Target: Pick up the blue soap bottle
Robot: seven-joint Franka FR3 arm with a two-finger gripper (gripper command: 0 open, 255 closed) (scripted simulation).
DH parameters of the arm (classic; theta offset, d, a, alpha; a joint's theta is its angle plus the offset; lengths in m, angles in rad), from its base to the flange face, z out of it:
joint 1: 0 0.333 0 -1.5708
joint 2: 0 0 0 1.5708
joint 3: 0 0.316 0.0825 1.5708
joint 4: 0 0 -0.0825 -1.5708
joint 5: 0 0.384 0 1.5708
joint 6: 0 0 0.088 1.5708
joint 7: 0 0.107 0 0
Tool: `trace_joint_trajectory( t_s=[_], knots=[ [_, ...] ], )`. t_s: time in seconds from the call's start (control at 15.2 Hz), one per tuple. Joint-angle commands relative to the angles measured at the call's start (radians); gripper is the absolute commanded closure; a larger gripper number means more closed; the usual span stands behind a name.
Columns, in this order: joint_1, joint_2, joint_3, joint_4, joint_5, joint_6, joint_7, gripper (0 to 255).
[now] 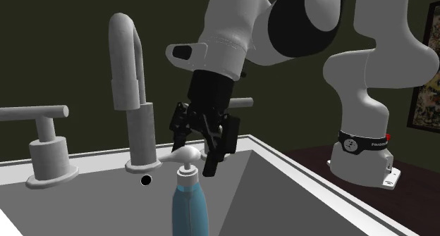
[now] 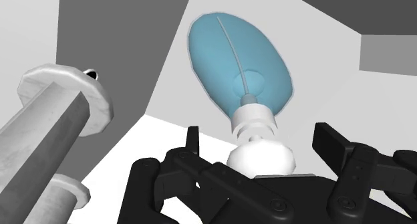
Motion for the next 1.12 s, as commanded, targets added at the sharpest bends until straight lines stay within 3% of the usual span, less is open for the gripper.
trace_joint_trajectory(
  t_s=[0.0, 0.59, 1.06],
  knots=[
    [0.0, 0.003, 0.0, -0.001, 0.004, 0.004, -0.003, 255],
    [0.0, 0.003, 0.001, -0.001, 0.004, 0.005, -0.003, 255],
    [-0.005, -0.079, -0.007, 0.017, -0.079, -0.091, 0.064, 255]
  ],
)
